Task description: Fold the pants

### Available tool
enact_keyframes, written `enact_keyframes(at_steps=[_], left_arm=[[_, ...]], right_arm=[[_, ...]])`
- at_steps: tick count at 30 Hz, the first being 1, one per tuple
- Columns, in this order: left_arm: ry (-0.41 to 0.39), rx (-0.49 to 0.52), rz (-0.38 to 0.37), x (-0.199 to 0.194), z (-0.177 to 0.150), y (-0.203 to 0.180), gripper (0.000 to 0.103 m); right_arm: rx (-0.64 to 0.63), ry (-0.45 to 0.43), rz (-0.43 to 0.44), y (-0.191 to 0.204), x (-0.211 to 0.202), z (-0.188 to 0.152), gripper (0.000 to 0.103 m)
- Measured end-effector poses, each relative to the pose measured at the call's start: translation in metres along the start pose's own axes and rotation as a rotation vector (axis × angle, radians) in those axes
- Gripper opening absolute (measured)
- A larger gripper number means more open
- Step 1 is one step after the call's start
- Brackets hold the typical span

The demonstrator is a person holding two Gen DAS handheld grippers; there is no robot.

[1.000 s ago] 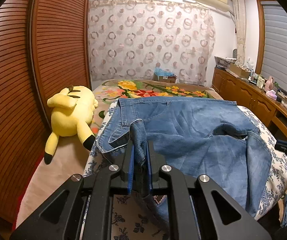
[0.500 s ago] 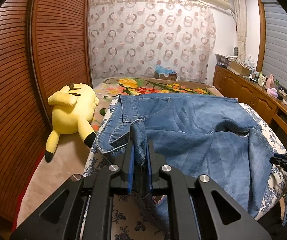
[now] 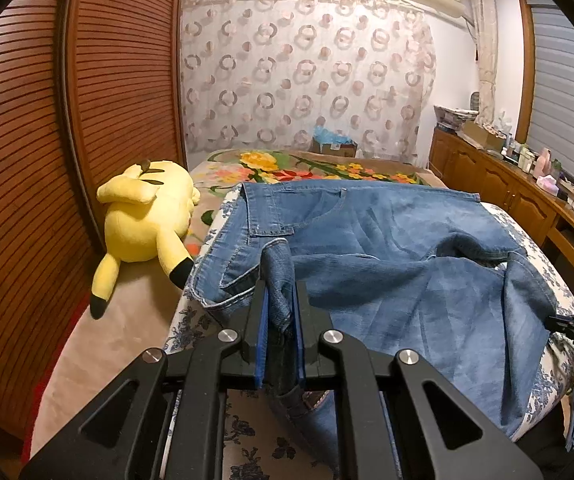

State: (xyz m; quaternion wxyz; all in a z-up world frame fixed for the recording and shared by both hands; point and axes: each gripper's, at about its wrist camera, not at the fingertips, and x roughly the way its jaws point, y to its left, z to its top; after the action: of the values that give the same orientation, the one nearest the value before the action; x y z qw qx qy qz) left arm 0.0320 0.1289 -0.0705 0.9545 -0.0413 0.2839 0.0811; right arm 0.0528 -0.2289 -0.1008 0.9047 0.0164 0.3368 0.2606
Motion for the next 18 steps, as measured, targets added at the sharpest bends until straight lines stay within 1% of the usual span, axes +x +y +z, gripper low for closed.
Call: enact_keyframes(at_steps=[5, 10, 15, 18], left_arm=[[-0.052, 0.001, 0.008, -0.013, 0.009, -0.001, 0.011], [-0.111, -0.02, 0.019, -0.025, 0.026, 0.004, 0.011], [-0.149, -0.028, 0.019, -0.033, 0.042, 0.006, 0.01], [-0.169, -0.037, 0.021, -0.036, 0.051, 0.007, 0.01]], right_arm=[[0.018, -0.083, -0.01, -0.005, -0.028, 0.005, 0.008], [0.025, -0.207, -0.045, -0.013, -0.076, 0.017, 0.008], [0.003, -0.312, -0.082, -0.017, -0.12, 0.03, 0.008], [-0.015, -0.352, -0.092, -0.016, -0.136, 0.033, 0.008]])
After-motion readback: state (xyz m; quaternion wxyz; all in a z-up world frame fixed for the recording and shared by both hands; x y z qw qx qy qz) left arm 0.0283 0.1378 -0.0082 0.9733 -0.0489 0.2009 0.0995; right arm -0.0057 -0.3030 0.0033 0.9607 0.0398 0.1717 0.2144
